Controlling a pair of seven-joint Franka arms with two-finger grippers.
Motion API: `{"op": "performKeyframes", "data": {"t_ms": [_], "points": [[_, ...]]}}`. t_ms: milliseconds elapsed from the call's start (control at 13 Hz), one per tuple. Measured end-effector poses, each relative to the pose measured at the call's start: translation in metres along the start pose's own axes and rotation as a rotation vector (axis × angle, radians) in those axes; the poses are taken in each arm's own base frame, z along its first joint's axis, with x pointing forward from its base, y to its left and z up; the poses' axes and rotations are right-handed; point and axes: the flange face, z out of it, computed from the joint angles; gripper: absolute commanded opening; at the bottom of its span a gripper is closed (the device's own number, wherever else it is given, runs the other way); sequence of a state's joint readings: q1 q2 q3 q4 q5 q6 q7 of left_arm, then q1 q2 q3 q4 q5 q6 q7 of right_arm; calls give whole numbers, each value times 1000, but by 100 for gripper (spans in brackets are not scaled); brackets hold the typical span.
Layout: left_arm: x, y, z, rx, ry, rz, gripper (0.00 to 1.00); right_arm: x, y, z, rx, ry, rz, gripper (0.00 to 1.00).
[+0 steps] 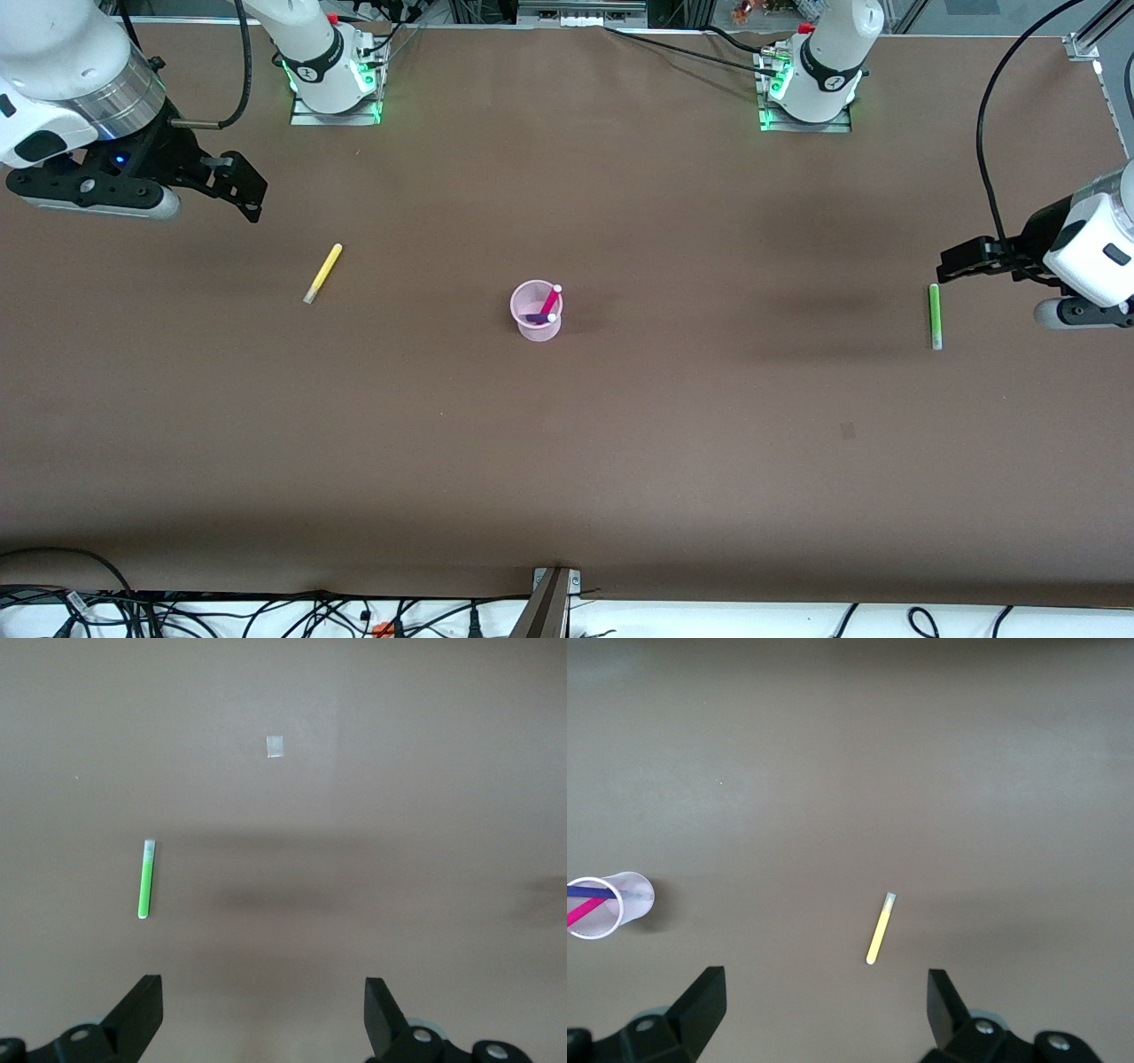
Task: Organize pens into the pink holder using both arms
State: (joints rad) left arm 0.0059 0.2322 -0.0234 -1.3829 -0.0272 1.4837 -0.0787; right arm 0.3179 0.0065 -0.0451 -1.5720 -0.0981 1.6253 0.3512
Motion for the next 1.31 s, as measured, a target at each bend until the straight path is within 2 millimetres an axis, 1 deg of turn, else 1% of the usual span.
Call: {"op": "performKeyframes", "data": {"t_ms": [231, 385, 1308], "points": [[-6, -16, 5, -1, -6, 24, 100, 0, 0, 0, 0, 0, 0, 100], [-5, -22, 8, -2, -6, 23, 100, 0, 0, 0, 0, 0, 0, 100], [-5, -15, 8, -3, -2, 38, 100, 0, 0, 0, 0, 0, 0, 100]]}}
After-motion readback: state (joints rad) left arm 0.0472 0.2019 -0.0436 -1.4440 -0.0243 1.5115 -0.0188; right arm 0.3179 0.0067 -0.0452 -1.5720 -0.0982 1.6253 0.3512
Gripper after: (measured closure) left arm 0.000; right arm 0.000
